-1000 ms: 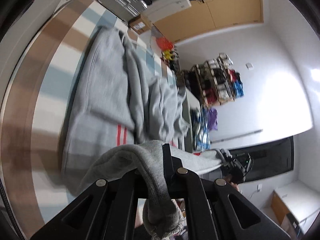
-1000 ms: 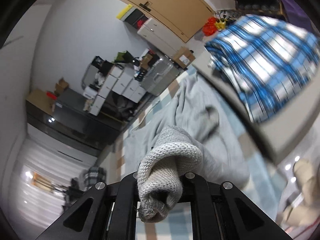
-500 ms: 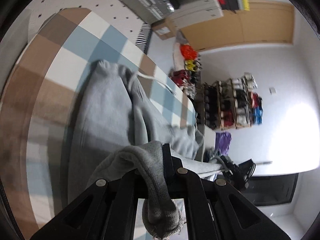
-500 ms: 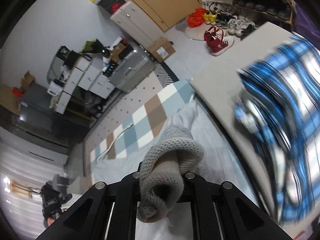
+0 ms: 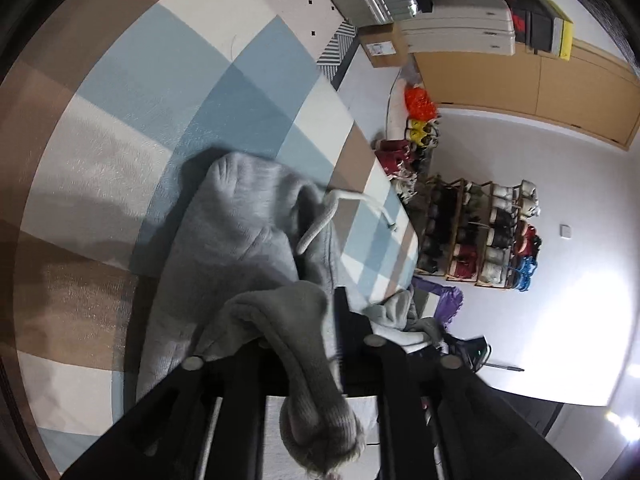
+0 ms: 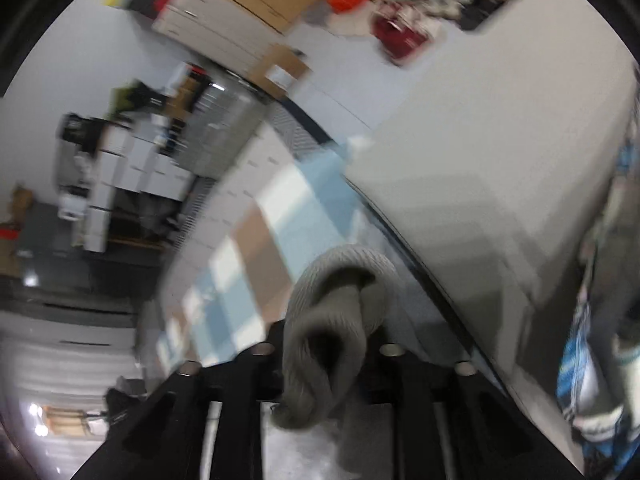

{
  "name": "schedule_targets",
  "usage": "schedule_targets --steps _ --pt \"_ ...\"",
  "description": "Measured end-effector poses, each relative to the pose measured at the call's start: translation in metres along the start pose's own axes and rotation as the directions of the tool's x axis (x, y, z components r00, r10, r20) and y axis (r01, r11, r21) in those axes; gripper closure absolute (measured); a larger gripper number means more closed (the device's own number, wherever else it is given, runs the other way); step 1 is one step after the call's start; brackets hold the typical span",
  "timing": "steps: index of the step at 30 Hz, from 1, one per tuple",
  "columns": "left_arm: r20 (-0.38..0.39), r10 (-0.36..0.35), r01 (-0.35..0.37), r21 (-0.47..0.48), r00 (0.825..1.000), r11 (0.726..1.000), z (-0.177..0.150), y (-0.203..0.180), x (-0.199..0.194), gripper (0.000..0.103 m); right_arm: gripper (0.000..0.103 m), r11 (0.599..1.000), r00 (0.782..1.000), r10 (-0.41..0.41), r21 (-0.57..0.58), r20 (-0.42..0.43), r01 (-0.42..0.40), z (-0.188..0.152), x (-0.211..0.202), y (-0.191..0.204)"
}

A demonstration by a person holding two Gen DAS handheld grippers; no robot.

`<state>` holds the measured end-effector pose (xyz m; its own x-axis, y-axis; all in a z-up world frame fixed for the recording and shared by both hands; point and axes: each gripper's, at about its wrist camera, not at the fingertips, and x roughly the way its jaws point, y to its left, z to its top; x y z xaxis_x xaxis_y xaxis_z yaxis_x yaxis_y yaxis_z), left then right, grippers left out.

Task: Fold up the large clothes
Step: 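Open both grippers and release the folded hem onto the hoodie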

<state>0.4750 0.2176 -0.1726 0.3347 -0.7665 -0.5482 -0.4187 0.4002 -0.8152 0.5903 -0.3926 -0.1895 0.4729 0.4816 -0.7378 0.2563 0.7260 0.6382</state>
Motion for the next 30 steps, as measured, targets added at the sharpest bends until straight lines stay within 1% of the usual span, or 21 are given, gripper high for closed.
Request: schedule_targets --steps 1,2,3,4,5,6,7,8,9,10,12,13,14,17,18,20,23,25,27,29,30 --pt "0.021 -0.008 0.008 0.017 1.000 1.000 -0.003 -0.004 -0.008 0.072 0.027 1.000 0.998 0.020 -0.025 0.062 -0.018 0.002 -0.013 0.004" --pt "0.084 -0.021 0.018 0.031 0.996 0.999 -0.005 -0.009 -0.022 0.053 0.006 0.999 0.992 0.031 -0.038 0.121 -0.026 0.003 -0.026 0.006" --pt "0.146 -0.041 0.036 0.038 0.988 0.999 -0.005 -0.012 -0.035 0.047 0.002 0.998 0.977 0.057 -0.052 0.207 -0.047 0.002 -0.048 0.008" --pt "0.224 -0.074 0.066 0.042 0.972 0.997 -0.007 -0.015 -0.053 0.041 0.002 0.996 0.967 0.081 -0.065 0.240 -0.067 0.000 -0.060 0.008" --pt "0.292 -0.091 0.082 0.043 0.952 0.996 -0.009 -0.016 -0.069 0.035 0.002 0.994 0.965 0.093 -0.078 0.246 -0.076 -0.002 -0.067 0.010" --pt "0.330 -0.086 0.075 0.046 0.940 0.996 -0.013 -0.016 -0.080 0.032 0.002 0.992 0.967 0.093 -0.101 0.237 -0.071 -0.005 -0.074 0.014" --pt "0.353 -0.070 0.053 0.057 0.933 0.997 -0.021 -0.018 -0.088 0.031 0.002 0.990 0.970 0.077 -0.134 0.231 -0.047 -0.011 -0.080 0.020" --pt "0.350 -0.051 0.024 0.081 0.935 0.996 -0.031 -0.020 -0.092 0.031 0.002 0.982 0.973 0.047 -0.187 0.228 -0.004 -0.019 -0.084 0.029" --pt "0.338 -0.037 0.004 0.096 0.940 0.995 -0.038 -0.020 -0.090 0.031 0.002 0.957 0.976 0.003 -0.284 0.218 0.060 -0.033 -0.087 0.043" --pt "0.323 -0.019 -0.017 0.110 0.946 0.994 -0.047 -0.020 -0.086 0.030 0.002 0.933 0.978 -0.017 -0.347 0.209 0.090 -0.043 -0.085 0.053" --pt "0.267 0.015 -0.059 0.160 0.964 0.985 -0.068 -0.021 -0.067 0.030 0.002 0.833 0.977 -0.096 -0.522 0.191 0.184 -0.079 -0.078 0.079" --pt "0.226 0.042 -0.087 0.192 0.973 0.978 -0.079 -0.021 -0.055 0.030 0.002 0.796 0.975 -0.120 -0.569 0.186 0.207 -0.089 -0.075 0.087" --pt "0.175 0.080 -0.120 0.226 0.981 0.967 -0.090 -0.024 -0.039 0.030 0.002 0.732 0.970 -0.161 -0.637 0.180 0.239 -0.108 -0.066 0.098" --pt "0.023 0.143 -0.143 0.334 0.989 0.932 -0.112 -0.033 0.004 0.030 0.002 0.599 0.949 -0.270 -0.744 0.161 0.296 -0.141 -0.033 0.113" --pt "0.004 0.136 -0.129 0.347 0.991 0.929 -0.116 -0.038 0.014 0.030 0.002 0.565 0.943 -0.301 -0.770 0.141 0.296 -0.151 -0.017 0.120" --pt "-0.034 0.120 -0.101 0.357 0.992 0.929 -0.121 -0.047 0.036 0.030 0.002 0.548 0.940 -0.319 -0.785 0.124 0.289 -0.157 0.004 0.124" --pt "-0.133 0.086 -0.036 0.340 0.987 0.940 -0.111 -0.054 0.078 0.031 0.002 0.566 0.931 -0.354 -0.771 0.092 0.291 -0.154 0.042 0.130" --pt "-0.132 0.109 -0.062 0.318 0.985 0.946 -0.096 -0.057 0.095 0.031 0.002 0.561 0.913 -0.401 -0.766 0.079 0.313 -0.149 0.066 0.129" --pt "-0.139 0.103 -0.060 0.286 0.985 0.956 -0.082 -0.058 0.104 0.031 0.002 0.535 0.890 -0.450 -0.775 0.077 0.337 -0.147 0.086 0.130" --pt "-0.124 0.085 -0.052 0.249 0.989 0.967 -0.071 -0.056 0.110 0.031 0.002 0.493 0.879 -0.468 -0.797 0.096 0.349 -0.142 0.101 0.135" --pt "-0.120 0.095 -0.064 0.243 0.988 0.968 -0.065 -0.057 0.113 0.031 0.002 0.486 0.879 -0.467 -0.802 0.098 0.348 -0.139 0.104 0.136"
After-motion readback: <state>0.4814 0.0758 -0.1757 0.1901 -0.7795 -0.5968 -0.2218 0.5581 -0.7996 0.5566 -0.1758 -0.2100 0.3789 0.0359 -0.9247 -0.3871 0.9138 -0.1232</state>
